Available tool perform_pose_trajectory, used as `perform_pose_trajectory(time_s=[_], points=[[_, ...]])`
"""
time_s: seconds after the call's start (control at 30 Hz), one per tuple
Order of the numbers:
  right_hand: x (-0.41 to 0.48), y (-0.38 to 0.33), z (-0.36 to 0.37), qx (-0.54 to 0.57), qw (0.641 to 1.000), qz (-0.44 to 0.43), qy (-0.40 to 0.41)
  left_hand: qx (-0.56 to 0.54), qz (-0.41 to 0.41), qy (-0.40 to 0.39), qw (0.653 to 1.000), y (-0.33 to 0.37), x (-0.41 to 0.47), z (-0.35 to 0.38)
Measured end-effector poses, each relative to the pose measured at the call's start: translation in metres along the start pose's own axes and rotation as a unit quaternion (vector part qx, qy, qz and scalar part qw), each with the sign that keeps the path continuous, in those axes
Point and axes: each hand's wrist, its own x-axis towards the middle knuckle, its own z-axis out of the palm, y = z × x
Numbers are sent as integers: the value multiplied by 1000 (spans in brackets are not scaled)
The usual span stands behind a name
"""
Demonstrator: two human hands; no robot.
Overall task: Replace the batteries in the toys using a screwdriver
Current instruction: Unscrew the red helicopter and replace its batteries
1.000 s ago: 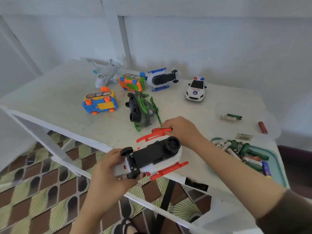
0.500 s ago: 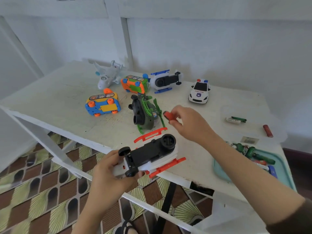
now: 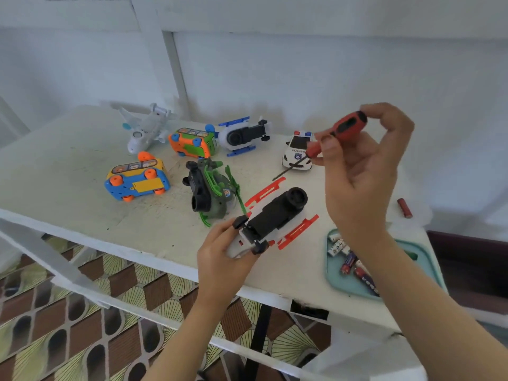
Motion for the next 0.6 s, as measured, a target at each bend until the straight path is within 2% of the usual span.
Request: perform_pose_trajectory(time_s=[0.2,0.6], points=[[-13,-4,-10,28,997,56,-48,-5,36,15,999,0,14,27],[-29,13,-9,-17,996,24,-81,-10,78,3,997,-20,23,38]])
